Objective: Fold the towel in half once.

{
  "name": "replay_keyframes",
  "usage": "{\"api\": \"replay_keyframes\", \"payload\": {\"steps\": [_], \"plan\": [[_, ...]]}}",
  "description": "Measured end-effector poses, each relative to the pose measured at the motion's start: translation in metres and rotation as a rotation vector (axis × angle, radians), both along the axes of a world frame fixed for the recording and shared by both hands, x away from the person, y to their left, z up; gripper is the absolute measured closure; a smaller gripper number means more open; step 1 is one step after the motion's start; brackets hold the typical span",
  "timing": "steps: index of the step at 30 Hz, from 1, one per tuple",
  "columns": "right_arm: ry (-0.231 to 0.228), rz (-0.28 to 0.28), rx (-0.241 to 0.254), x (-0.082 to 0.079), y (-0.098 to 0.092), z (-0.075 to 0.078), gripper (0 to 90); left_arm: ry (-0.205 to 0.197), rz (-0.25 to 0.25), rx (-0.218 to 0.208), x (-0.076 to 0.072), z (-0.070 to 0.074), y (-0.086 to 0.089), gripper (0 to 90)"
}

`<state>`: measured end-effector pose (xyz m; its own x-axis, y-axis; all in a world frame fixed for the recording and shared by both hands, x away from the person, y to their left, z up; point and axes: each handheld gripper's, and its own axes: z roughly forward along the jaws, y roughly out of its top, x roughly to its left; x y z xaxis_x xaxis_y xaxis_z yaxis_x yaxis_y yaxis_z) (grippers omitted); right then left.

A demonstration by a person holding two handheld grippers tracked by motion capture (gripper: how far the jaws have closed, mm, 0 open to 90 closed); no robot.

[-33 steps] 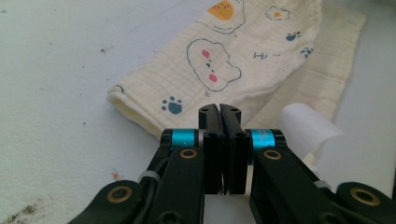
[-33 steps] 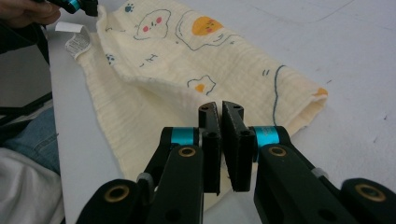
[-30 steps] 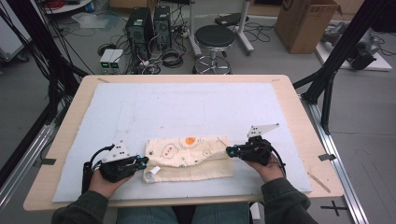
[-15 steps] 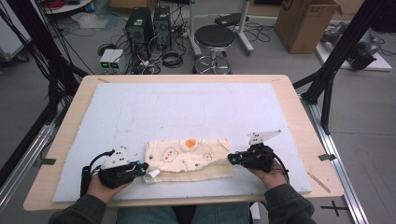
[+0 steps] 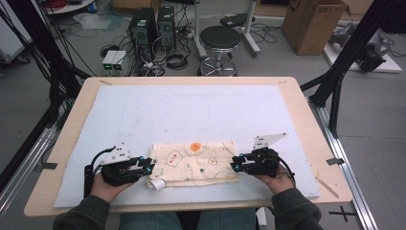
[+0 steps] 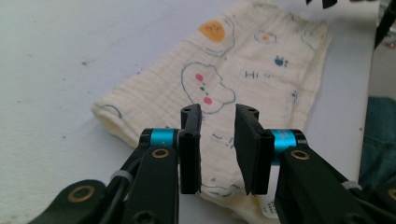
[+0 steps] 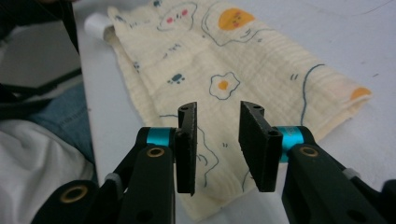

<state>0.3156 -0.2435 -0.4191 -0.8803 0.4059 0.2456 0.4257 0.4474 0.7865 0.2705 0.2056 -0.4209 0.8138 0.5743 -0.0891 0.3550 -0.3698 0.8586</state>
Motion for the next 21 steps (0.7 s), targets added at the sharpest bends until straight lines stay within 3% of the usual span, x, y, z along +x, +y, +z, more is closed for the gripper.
{"api": "replay_keyframes", "payload": {"steps": [7,15,21], "plan": [[0.007,0.045,-0.085,0.002,0.011,-0.015,64.1,0.062,-0.087,0.065,0.0,-0.012,-0.006,72.4],[-0.02,0.066,-0.126,-0.005,0.012,-0.02,64.0,0.098,-0.105,0.098,-0.001,-0.018,-0.001,67.3],[-0.041,0.074,-0.161,-0.006,0.014,-0.022,70.2,0.078,-0.099,0.13,-0.001,-0.021,-0.003,71.7]]}}
